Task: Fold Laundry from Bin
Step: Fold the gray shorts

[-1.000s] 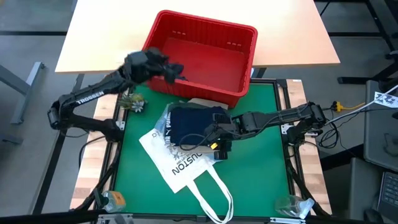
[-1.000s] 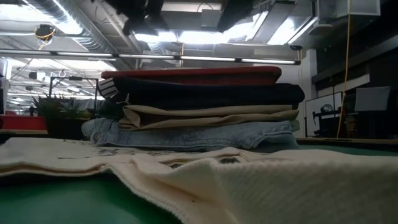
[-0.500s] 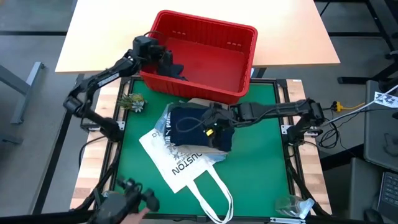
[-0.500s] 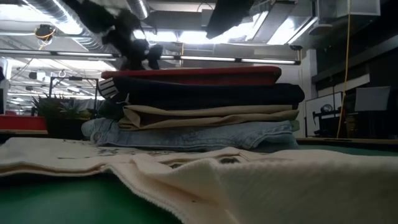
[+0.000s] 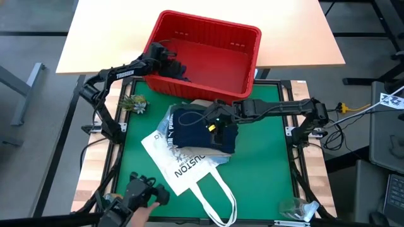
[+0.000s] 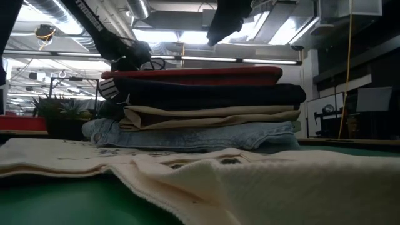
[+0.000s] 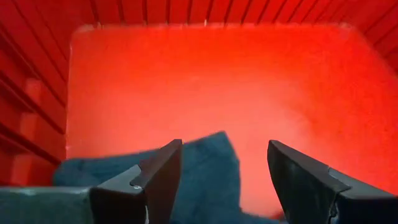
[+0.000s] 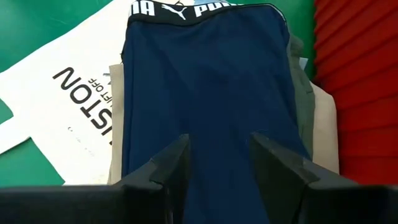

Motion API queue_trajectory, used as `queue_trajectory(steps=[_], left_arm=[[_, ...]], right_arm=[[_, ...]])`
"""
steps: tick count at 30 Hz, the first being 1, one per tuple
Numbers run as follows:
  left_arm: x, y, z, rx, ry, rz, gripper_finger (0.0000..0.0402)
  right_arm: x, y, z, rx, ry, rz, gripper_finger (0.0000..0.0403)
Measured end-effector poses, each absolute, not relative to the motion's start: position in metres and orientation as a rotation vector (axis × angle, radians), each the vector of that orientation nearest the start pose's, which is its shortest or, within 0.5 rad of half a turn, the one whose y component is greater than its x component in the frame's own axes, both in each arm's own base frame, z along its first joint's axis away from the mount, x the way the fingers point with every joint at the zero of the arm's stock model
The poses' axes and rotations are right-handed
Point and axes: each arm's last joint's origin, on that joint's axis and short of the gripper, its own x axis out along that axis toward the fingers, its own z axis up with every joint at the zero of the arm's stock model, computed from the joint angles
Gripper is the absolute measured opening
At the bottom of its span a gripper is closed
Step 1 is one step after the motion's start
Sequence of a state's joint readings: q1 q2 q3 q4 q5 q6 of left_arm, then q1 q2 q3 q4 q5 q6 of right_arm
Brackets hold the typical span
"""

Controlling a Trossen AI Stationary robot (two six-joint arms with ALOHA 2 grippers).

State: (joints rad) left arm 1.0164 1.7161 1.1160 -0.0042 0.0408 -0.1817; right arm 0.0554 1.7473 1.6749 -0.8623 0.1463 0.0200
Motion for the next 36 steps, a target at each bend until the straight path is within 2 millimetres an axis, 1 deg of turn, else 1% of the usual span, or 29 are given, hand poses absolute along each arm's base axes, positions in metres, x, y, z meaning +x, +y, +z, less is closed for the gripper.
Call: queue_trajectory(steps=[6,13,24,26,31,36], left_arm=[[0.196,0.316,0.214,-0.481,0.532,1.064,0.0229],[0.192,0.312,0.208,-0.521,0.608,1.061,0.0229],[0.190,0.308,0.202,-0.550,0.673,1.065,0.0229],[0.191,0.310,0.196,-0.559,0.693,1.065,0.0229],[0.194,0.313,0.174,-0.592,0.769,1.063,0.0229],[0.195,0.314,0.173,-0.591,0.763,1.066,0.0229]], right_arm=[[0.372,0.015,0.328,-0.065,0.931,-0.081,0.0166],[0.372,0.015,0.328,-0.065,0.932,-0.080,0.0166],[0.372,0.016,0.328,-0.065,0.933,-0.079,0.0166],[0.372,0.016,0.327,-0.065,0.933,-0.079,0.0166],[0.372,0.016,0.327,-0.065,0.934,-0.079,0.0166],[0.372,0.016,0.327,-0.067,0.935,-0.078,0.0166]])
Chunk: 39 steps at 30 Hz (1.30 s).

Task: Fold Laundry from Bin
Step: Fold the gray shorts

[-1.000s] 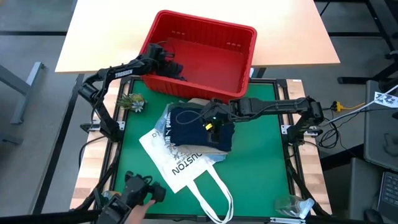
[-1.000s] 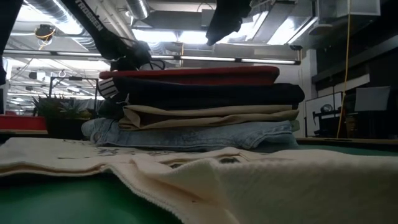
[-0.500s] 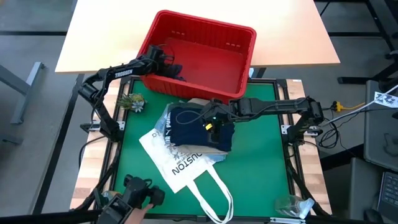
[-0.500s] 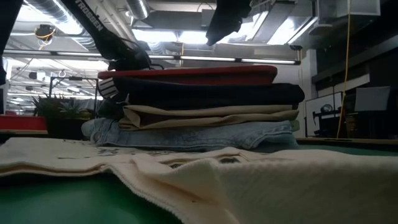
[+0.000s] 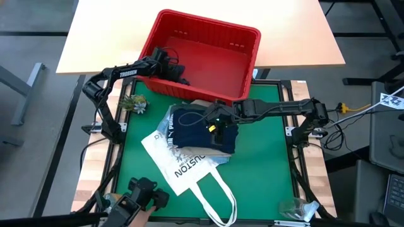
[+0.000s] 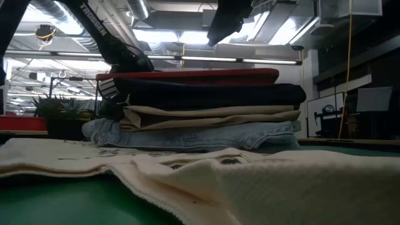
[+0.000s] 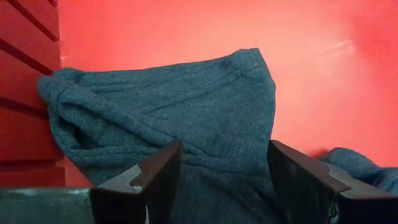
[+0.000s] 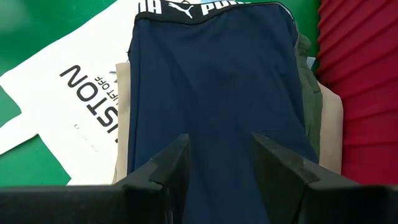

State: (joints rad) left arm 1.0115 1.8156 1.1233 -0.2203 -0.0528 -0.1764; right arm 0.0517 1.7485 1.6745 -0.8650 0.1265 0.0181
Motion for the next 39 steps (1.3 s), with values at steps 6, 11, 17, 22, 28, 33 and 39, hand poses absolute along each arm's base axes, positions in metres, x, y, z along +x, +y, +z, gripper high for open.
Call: queue_trajectory(steps=[6,11,17,22,28,33,39], left_arm=[[0.194,0.314,0.172,-0.584,0.781,1.073,0.0222],[0.194,0.313,0.171,-0.588,0.786,1.069,0.0182],[0.195,0.312,0.171,-0.596,0.785,1.060,0.0102],[0.196,0.310,0.174,-0.596,0.771,1.049,0.0032],[0.194,0.305,0.195,-0.568,0.694,1.035,0.0005],[0.191,0.298,0.232,-0.561,0.535,0.979,0.0002],[0.188,0.292,0.269,-0.532,0.322,0.954,0.0001]], right_arm=[[0.372,0.016,0.327,-0.066,0.934,-0.078,0.0166],[0.372,0.016,0.327,-0.066,0.935,-0.078,0.0166],[0.372,0.016,0.327,-0.066,0.935,-0.078,0.0166],[0.372,0.016,0.327,-0.066,0.935,-0.078,0.0166],[0.372,0.016,0.327,-0.065,0.935,-0.078,0.0166],[0.372,0.016,0.327,-0.065,0.934,-0.078,0.0166],[0.372,0.016,0.327,-0.065,0.935,-0.078,0.0166]])
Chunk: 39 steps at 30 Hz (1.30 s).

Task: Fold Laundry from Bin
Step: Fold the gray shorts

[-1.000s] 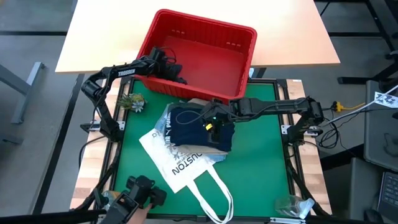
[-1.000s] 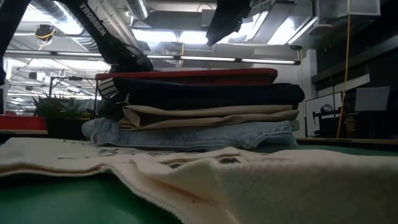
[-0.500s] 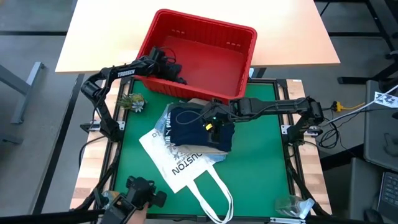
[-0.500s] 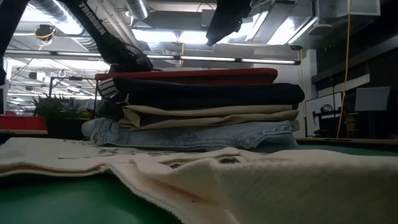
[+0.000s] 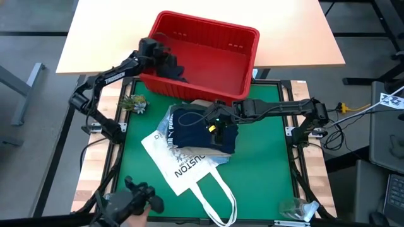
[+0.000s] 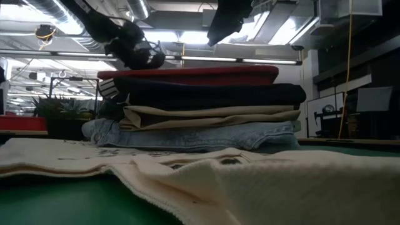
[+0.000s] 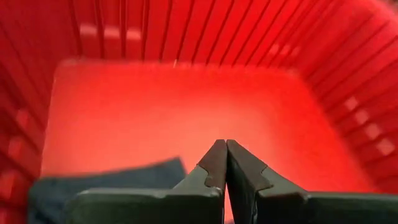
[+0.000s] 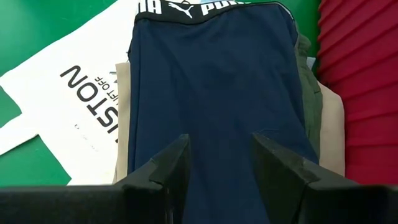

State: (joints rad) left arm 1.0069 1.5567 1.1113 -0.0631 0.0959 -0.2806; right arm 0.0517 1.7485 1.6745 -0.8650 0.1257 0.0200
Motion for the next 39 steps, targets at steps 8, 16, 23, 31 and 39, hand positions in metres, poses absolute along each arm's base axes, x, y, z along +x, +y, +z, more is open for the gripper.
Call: queue_trajectory(steps=[8,16,23,31,39], left_arm=[[0.189,0.289,0.300,-0.518,0.089,0.864,0.0000],[0.187,0.288,0.294,-0.486,0.183,0.868,0.0000],[0.183,0.285,0.276,-0.378,0.431,0.922,0.0041],[0.183,0.290,0.256,-0.367,0.568,1.037,0.0140],[0.191,0.299,0.227,-0.412,0.663,1.036,0.0190]], right_arm=[[0.372,0.016,0.327,-0.062,0.935,-0.073,0.0166],[0.372,0.016,0.327,-0.062,0.935,-0.072,0.0166],[0.372,0.016,0.327,-0.062,0.935,-0.072,0.0166],[0.372,0.016,0.327,-0.062,0.934,-0.072,0.0166],[0.372,0.016,0.327,-0.062,0.933,-0.072,0.0166]])
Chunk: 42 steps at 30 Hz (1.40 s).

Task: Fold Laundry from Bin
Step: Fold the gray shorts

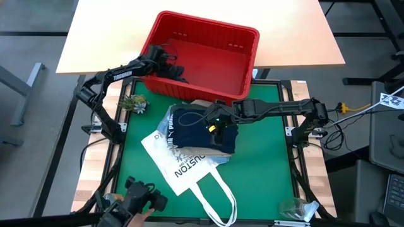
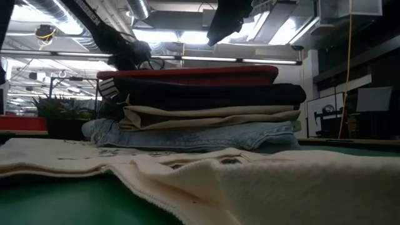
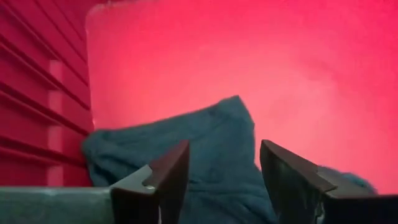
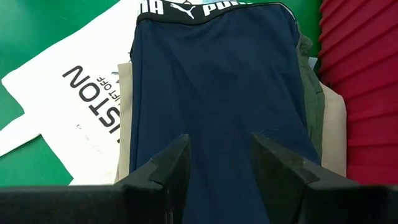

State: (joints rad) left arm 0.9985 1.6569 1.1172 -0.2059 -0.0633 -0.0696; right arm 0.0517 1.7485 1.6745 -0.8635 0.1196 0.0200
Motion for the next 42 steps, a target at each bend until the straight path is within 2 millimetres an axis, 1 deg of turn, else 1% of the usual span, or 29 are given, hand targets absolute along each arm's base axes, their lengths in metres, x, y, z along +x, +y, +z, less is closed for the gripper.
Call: queue_trajectory(steps=[7,15,36,42], left_arm=[[0.195,0.306,0.197,-0.459,0.756,1.028,0.0192],[0.195,0.306,0.172,-0.520,0.887,1.004,0.0187],[0.193,0.300,0.164,-0.573,0.955,0.961,0.0186],[0.192,0.296,0.161,-0.629,0.973,0.893,0.0186]], right_arm=[[0.372,0.016,0.327,-0.061,0.933,-0.072,0.0166],[0.372,0.016,0.327,-0.062,0.933,-0.072,0.0166],[0.372,0.016,0.327,-0.061,0.933,-0.072,0.0166],[0.372,0.016,0.327,-0.062,0.933,-0.072,0.0166]])
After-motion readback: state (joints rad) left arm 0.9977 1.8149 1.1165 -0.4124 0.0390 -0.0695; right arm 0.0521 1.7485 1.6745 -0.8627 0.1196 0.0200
